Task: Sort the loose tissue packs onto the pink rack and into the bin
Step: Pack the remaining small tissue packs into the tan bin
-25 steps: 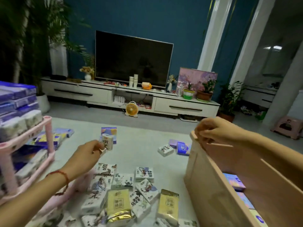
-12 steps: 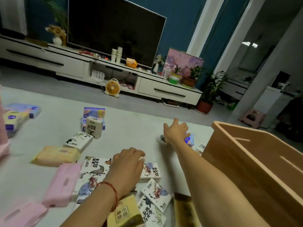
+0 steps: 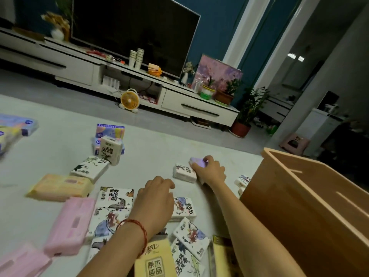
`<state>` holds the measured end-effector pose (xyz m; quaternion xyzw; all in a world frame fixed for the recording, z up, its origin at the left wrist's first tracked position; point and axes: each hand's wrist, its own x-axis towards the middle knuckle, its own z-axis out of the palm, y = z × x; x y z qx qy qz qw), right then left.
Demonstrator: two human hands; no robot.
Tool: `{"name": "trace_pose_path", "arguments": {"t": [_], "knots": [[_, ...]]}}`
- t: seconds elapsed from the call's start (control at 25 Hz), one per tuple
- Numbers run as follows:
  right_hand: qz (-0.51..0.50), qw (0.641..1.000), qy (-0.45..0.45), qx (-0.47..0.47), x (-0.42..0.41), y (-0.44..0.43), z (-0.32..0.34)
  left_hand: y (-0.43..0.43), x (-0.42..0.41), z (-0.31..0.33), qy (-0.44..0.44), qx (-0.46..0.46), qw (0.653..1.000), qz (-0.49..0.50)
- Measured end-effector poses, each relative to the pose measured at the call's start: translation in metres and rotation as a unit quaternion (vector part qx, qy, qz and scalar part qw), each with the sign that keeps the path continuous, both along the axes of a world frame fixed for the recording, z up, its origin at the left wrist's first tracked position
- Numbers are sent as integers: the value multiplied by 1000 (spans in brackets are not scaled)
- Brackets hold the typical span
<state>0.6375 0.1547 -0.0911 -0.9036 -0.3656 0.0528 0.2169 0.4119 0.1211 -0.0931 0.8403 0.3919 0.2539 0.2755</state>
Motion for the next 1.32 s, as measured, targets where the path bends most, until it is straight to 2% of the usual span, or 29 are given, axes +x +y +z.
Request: {"name": "trace_pose_path", "arguments": {"t": [0.12,0.2,0.28,0.32,0.4,0.48,0.56,0.6,0.68,0.72,0.76,0.8,0.88,1.0,1.2,1.32], "knots": [[96,995,-21,24,-45,-21,-6,-4,-10,11,-17,12,1000,18],[129,987,-37,86,-62,-31,2,-4,-16,18,-65,14,997,38],[145,977,-43,151,-71,-39,24,-6,-15,30,-139,-41,988,60],[169,969,-33,175,-76,-44,35,-7,-12,37,-185,-101,974,79],[231,949,-13,214,-95,-63,61,-13,-4,55,-277,-267,917,106],[303,923,-28,236,-114,-85,85,-23,1,68,-362,-409,834,77],[366,911,-29,187,-123,-105,98,-36,-1,79,-448,-472,757,53],[380,911,21,156,-121,-115,103,-43,-5,81,-462,-470,749,68],[336,923,144,120,-104,-125,96,-56,-17,81,-421,-438,786,117],[289,943,137,90,-93,-128,83,-62,-25,82,-394,-423,805,138],[249,965,73,18,-82,-131,65,-66,-34,83,-372,-416,817,147],[221,973,19,-66,-74,-134,48,-69,-41,85,-354,-411,828,142],[208,967,-35,-144,-69,-141,19,-78,-53,94,-319,-385,858,115],[186,979,-50,-73,-77,-144,23,-86,-67,110,-287,-335,892,100],[194,979,35,45,-117,-136,116,-98,-70,153,-326,-334,875,125],[249,961,-44,115,-123,-151,209,-101,-49,193,-339,-251,898,124]]}}
